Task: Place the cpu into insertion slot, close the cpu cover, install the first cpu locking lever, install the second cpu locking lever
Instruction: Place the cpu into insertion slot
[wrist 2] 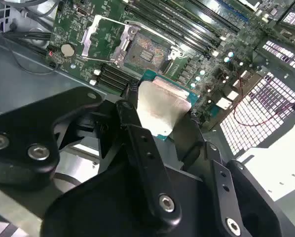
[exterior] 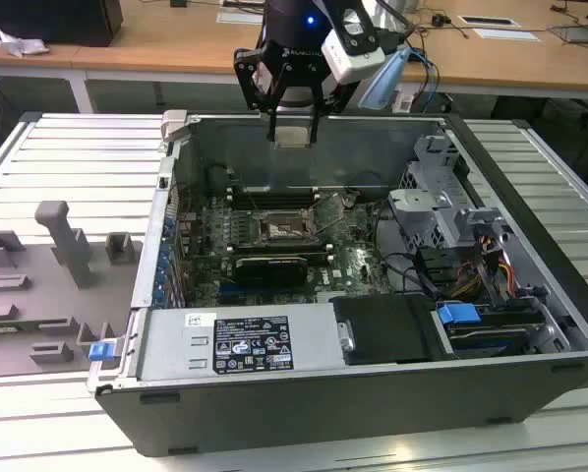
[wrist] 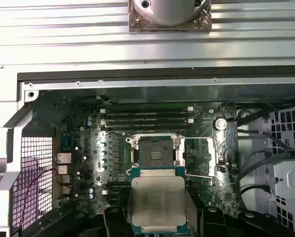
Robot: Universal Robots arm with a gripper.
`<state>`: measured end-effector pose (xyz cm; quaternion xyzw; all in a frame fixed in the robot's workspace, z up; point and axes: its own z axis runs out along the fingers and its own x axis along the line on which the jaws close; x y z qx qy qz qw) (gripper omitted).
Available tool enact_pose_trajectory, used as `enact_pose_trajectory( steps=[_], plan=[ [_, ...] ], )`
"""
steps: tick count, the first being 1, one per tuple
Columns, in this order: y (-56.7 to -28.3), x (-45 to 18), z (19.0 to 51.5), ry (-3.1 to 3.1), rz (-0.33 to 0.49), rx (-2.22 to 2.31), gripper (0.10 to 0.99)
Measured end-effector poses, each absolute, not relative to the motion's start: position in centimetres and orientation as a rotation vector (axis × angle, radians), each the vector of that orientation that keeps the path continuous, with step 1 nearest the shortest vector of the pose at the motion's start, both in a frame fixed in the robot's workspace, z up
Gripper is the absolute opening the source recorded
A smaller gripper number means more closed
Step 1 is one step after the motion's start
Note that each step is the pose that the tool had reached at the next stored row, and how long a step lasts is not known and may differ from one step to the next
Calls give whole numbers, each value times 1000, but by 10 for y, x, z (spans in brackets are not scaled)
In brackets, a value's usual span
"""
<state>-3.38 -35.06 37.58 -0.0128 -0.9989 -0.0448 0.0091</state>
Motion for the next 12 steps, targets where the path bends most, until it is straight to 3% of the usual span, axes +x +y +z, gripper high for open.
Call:
enact_pose_trajectory(
  steps=[12],
  plan=[
    [-350, -34, 373, -3120, -141, -167, 525]
  ],
)
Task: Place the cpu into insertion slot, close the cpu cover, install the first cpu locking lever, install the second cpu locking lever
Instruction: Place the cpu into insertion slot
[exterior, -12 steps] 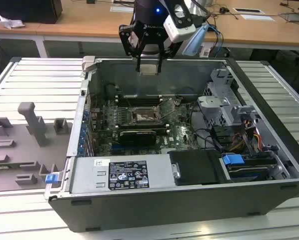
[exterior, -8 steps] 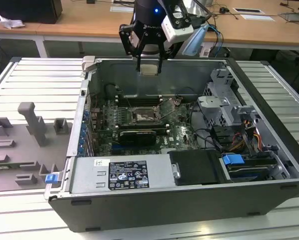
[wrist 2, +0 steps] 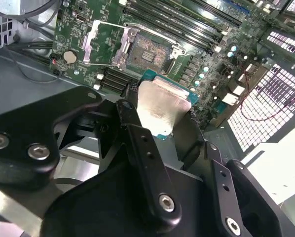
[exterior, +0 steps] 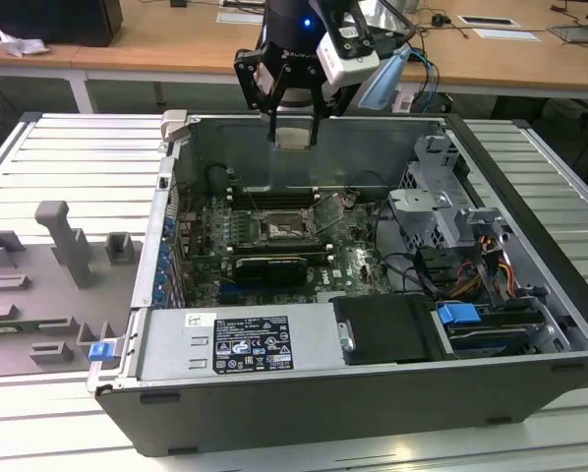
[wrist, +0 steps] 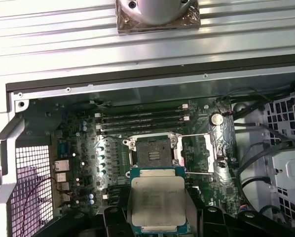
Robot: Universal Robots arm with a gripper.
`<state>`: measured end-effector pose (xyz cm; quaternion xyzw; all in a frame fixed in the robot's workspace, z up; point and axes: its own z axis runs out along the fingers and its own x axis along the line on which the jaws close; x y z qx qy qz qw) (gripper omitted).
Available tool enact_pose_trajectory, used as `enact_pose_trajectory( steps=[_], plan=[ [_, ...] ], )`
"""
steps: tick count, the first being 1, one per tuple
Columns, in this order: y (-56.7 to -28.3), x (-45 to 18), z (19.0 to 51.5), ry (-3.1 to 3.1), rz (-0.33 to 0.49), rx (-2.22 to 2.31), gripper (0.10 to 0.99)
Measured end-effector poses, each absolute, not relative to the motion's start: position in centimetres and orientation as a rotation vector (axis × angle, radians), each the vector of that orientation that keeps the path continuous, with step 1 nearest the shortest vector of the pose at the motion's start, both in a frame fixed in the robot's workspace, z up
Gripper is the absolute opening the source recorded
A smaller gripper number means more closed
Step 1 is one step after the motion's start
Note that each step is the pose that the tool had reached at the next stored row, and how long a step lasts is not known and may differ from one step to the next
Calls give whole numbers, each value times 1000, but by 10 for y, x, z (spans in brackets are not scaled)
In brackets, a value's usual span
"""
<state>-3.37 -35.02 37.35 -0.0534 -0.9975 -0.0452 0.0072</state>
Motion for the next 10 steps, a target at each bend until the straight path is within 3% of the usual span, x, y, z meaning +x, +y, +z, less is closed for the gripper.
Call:
enact_pose_trajectory(
  steps=[10],
  plan=[
    [-350, -34, 370, -3113, -141, -303, 525]
  ],
)
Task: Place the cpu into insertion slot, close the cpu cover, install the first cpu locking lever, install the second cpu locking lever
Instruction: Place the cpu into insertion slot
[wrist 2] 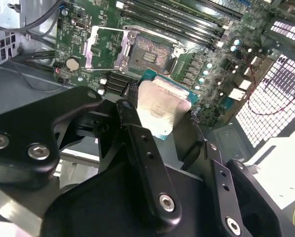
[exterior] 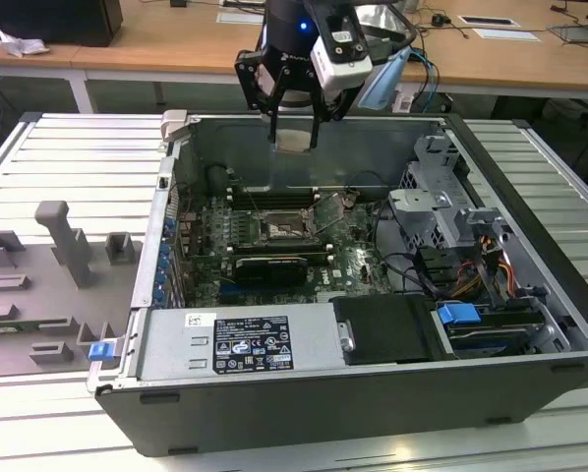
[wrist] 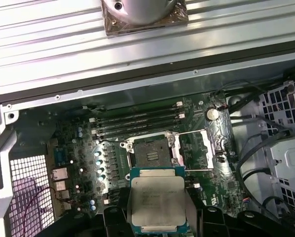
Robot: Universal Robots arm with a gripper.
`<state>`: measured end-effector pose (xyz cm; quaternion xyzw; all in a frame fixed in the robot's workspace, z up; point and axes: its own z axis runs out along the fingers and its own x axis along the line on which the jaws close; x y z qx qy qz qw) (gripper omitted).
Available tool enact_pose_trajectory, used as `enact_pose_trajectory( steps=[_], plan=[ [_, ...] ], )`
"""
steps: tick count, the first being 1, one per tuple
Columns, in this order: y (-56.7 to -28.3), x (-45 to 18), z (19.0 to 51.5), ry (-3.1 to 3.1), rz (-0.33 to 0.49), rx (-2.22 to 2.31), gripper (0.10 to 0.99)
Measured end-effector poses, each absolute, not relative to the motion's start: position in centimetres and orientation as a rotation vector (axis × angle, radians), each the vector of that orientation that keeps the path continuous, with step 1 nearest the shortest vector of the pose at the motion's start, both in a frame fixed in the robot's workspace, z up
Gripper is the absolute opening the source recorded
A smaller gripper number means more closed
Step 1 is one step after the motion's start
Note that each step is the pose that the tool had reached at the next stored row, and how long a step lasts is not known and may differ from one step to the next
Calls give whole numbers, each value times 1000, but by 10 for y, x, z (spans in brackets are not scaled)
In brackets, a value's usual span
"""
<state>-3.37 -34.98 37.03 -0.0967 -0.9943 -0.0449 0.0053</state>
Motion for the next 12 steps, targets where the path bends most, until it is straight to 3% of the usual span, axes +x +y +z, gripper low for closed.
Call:
enact_pose_trajectory(
  steps=[12],
  plan=[
    [-350, -34, 368, -3097, -141, -467, 525]
  ],
)
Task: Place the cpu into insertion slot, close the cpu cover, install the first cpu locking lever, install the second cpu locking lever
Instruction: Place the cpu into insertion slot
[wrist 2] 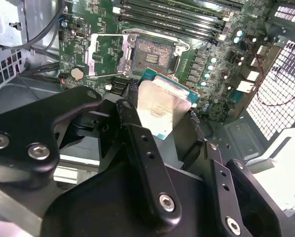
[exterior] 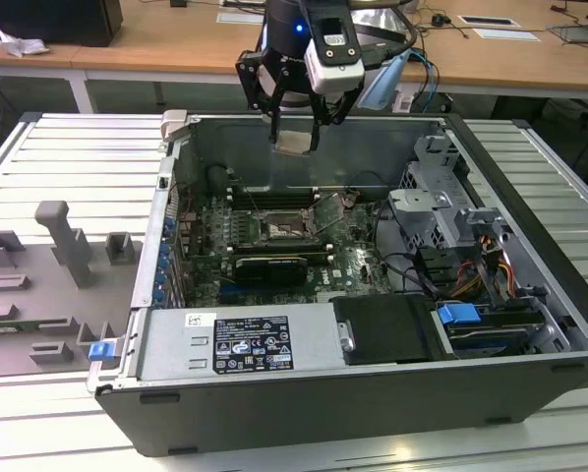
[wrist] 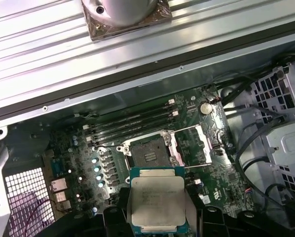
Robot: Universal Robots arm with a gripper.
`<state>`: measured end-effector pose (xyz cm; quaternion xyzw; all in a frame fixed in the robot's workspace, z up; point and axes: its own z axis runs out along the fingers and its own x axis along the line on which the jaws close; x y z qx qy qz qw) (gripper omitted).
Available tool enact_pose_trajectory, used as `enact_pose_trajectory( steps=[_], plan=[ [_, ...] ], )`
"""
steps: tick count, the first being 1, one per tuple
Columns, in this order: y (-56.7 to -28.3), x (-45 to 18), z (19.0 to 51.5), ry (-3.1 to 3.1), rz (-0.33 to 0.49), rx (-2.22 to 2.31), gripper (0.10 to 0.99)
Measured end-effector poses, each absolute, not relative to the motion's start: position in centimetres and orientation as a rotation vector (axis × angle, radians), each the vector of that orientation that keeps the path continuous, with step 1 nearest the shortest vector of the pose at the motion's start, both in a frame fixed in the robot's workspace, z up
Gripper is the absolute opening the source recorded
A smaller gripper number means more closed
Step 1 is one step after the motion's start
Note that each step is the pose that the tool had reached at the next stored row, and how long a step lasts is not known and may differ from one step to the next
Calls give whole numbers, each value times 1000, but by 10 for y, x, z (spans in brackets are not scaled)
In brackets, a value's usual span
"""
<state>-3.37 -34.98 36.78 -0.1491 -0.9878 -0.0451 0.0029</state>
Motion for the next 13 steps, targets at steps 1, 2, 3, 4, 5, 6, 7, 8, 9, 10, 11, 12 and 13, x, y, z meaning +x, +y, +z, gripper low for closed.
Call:
enact_pose_trajectory(
  steps=[1, 2, 3, 4, 5, 6, 7, 8, 9, 10, 11, 12, 13],
  plan=[
    [-350, -34, 368, -3096, -141, -481, 525],
    [-350, -34, 367, -3094, -141, -499, 525],
    [-350, -34, 367, -3093, -141, -506, 525],
    [-350, -34, 367, -3091, -141, -515, 525],
    [-350, -34, 367, -3089, -141, -531, 525],
    [-350, -34, 367, -3086, -141, -553, 525],
    [-350, -34, 366, -3082, -141, -578, 525],
    [-350, -34, 366, -3078, -141, -602, 525],
    [-350, -34, 366, -3070, -142, -649, 525],
    [-350, -34, 365, -3059, -142, -705, 525],
    [-350, -34, 365, -3052, -142, -742, 525],
    [-350, -34, 365, -3046, -142, -767, 525],
    [-350, -34, 365, -3042, -142, -787, 525]
  ],
)
